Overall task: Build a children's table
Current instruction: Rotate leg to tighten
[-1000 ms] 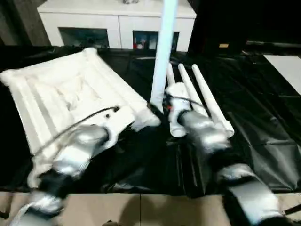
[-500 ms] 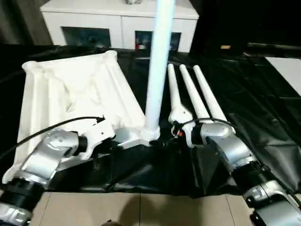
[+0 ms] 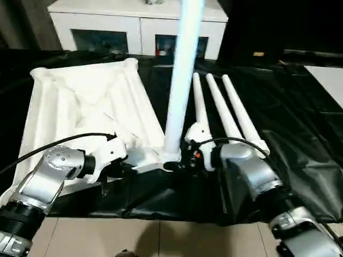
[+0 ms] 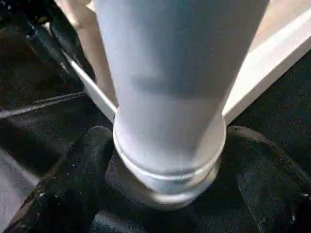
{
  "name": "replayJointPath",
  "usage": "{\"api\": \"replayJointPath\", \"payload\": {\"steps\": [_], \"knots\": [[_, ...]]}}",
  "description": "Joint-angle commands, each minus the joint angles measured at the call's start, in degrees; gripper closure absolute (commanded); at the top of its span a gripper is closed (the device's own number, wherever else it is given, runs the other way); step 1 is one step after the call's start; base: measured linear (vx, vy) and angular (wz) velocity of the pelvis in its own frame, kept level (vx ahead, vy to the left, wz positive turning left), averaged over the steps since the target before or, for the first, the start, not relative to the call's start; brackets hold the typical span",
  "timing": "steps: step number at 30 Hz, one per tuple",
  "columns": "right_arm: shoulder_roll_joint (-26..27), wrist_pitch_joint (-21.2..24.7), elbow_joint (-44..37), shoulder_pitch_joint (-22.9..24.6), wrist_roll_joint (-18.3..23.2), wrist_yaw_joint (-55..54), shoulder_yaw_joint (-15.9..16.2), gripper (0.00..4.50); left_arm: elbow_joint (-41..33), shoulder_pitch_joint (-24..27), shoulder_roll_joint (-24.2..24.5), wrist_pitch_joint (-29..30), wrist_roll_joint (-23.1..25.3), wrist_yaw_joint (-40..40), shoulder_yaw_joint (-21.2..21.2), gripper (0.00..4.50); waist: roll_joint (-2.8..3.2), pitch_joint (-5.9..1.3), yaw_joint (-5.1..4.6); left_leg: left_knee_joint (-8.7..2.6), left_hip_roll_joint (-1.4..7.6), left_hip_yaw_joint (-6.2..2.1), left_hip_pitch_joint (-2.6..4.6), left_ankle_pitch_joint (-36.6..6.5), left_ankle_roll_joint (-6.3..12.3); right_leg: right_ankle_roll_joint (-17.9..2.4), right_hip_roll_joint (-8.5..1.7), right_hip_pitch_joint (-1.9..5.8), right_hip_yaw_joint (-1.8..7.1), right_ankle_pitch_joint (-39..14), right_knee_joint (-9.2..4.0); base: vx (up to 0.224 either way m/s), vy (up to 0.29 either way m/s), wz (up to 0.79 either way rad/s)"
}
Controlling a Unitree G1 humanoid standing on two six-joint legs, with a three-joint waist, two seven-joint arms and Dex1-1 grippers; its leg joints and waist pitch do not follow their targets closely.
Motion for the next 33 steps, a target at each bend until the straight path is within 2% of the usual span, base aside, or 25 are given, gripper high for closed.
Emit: {"api": "replayJointPath", "payload": {"steps": [1,12,14,16,17,18,19,20,21,22,23,24,25,26,28,29,30,33], "knots": [[0.1,-0.4,1.0,-1.1,-0.1,-0.1,-1.0,0.59,-2.0,-0.4,-0.2,-0.3,-0.6,-1.0,-0.5,4.50,1.04,-3.54,0.03,-4.20,0.83,0.07,0.91,-10.6,-0.63,-14.0,-2.73,2.75,1.94,-0.1,-3.19,0.000,0.000,0.00],[1.3,-0.7,3.3,-1.8,1.1,-0.1,-2.3,1.31,-1.6,-0.3,0.1,-0.3,-0.8,-1.5,-0.4,4.50,1.22,-3.58,0.00,-4.15,0.82,0.07,0.92,-10.4,-0.60,-14.3,-2.71,2.79,1.88,1.1,-3.08,0.000,0.000,0.00],[1.5,-0.8,3.6,-1.7,1.0,-0.3,-2.4,1.48,-1.6,-0.3,0.1,-0.4,-0.7,-1.5,-0.4,4.50,1.10,-3.60,-0.05,-4.16,0.81,0.06,0.88,-10.5,-0.69,-14.3,-2.72,2.87,1.89,0.9,-3.07,0.000,0.000,0.00],[2.9,-1.1,4.7,-1.3,0.6,-3.7,-3.5,1.65,-1.4,-0.3,-1.0,-0.1,-0.6,-0.3,-0.4,4.50,1.40,-3.61,-0.12,-4.14,0.81,0.04,0.93,-10.6,-0.81,-14.4,-2.72,2.76,1.90,0.9,-3.04,0.000,0.000,0.00],[4.7,-0.6,5.7,-1.2,0.8,-8.2,-5.1,1.71,-0.9,-0.5,-2.5,0.7,0.2,2.4,-0.3,4.50,1.39,-3.56,-0.19,-4.18,0.82,0.06,0.97,-11.1,-1.09,-14.5,-2.74,2.73,1.92,0.4,-3.14,0.000,0.000,0.00],[4.7,-0.6,5.7,-1.2,0.8,-8.2,-5.1,1.74,-0.9,-0.5,-2.5,0.7,0.2,2.4,-0.3,4.50,1.39,-3.56,-0.19,-4.18,0.82,0.06,0.97,-11.1,-1.09,-14.5,-2.74,2.73,1.92,0.4,-3.14,0.000,0.000,0.00],[7.7,0.1,7.1,-1.1,1.0,-15.8,-7.5,1.74,-0.1,-0.8,-5.0,1.7,1.5,6.8,-0.3,4.50,1.33,-3.46,-0.36,-4.37,0.86,0.00,0.95,-12.0,-1.87,-14.3,-2.83,2.74,2.00,-1.1,-3.24,0.000,0.000,0.00],[7.8,0.1,7.1,-1.1,1.0,-16.1,-7.6,1.74,-0.1,-0.8,-5.1,1.7,1.6,7.0,-0.4,4.50,1.44,-3.44,-0.45,-4.41,0.86,-0.03,0.95,-12.1,-2.19,-14.2,-2.82,2.72,2.03,-1.6,-3.26,0.000,0.000,0.00],[9.6,0.3,7.8,-0.8,1.1,-20.8,-9.0,1.76,0.2,-1.1,-7.0,3.0,2.0,9.8,-0.2,4.50,1.39,-3.41,-0.62,-4.45,0.79,-0.01,0.98,-12.3,-2.76,-13.9,-2.81,2.69,2.09,-2.3,-3.37,0.000,0.000,0.00],[12.4,0.4,9.5,-0.7,0.9,-28.5,-10.9,1.78,0.5,-1.7,-10.3,5.1,2.7,14.4,0.0,4.50,1.61,-3.46,-0.57,-4.44,0.80,-0.06,1.09,-12.5,-3.03,-13.7,-2.84,2.65,2.08,-2.7,-3.40,0.000,0.000,0.00],[12.4,0.4,9.5,-0.7,0.9,-28.5,-10.9,1.78,0.5,-1.7,-10.3,5.1,2.7,14.4,0.0,4.50,1.57,-3.35,-0.68,-4.48,0.81,-0.01,1.20,-12.7,-3.54,-13.4,-2.83,2.46,2.13,-3.4,-3.57,0.000,0.000,0.00],[14.0,0.2,11.1,-1.0,0.4,-33.1,-11.6,1.80,0.9,-2.3,-12.5,6.7,3.4,17.5,0.0,4.50,1.39,-3.46,-0.62,-4.46,0.73,-0.06,1.20,-13.1,-3.42,-13.0,-2.81,2.64,2.14,-4.2,-3.62,0.000,0.000,0.00],[14.6,0.1,11.8,-1.2,0.1,-34.6,-11.6,1.80,1.2,-2.6,-13.4,7.3,3.7,18.7,0.0,4.50,1.55,-3.33,-0.71,-4.52,0.73,0.01,1.11,-13.5,-3.38,-12.6,-2.78,2.44,2.22,-4.8,-3.77,0.000,0.000,0.00],[17.0,-0.2,16.0,-2.9,-0.2,-40.2,-12.8,1.80,3.3,-4.4,-17.5,10.0,5.0,25.3,0.7,4.50,1.50,-3.25,-0.64,-4.57,0.65,-0.05,1.11,-14.1,-3.41,-12.4,-2.73,2.47,2.19,-5.7,-3.88,0.000,0.000,0.00],[18.9,-0.2,21.0,-5.2,0.9,-45.0,-14.6,1.80,5.2,-6.0,-21.0,12.4,5.7,29.6,0.9,4.50,1.63,-2.92,-0.89,-4.71,0.60,0.00,1.69,-17.4,-4.07,-11.9,-2.70,1.87,2.23,-10.8,-4.44,0.000,0.000,0.00],[19.3,-0.4,22.3,-5.8,1.2,-46.3,-15.1,1.80,5.7,-6.5,-21.8,12.8,6.0,30.7,0.9,4.50,1.58,-2.99,-0.65,-4.68,0.55,-0.10,1.99,-19.6,-4.14,-10.9,-2.87,1.82,2.24,-14.5,-4.73,0.000,0.000,0.00],[19.7,-0.7,24.2,-6.8,1.6,-47.6,-15.6,1.81,6.7,-7.4,-23.4,13.1,6.2,32.8,1.2,4.50,1.40,-3.02,-0.50,-4.81,0.61,-0.23,1.53,-19.2,-3.84,-10.0,-2.97,2.09,2.26,-14.4,-4.83,0.000,0.000,0.00],[21.0,-2.5,28.1,-9.0,1.6,-51.3,-17.7,1.81,9.2,-9.6,-27.4,13.5,7.1,37.8,2.3,4.50,1.42,-3.09,-0.25,-4.65,0.50,-0.04,1.77,-18.6,-2.97,-9.0,-2.88,1.70,2.31,-14.3,-5.09,0.000,0.000,0.00]]}}
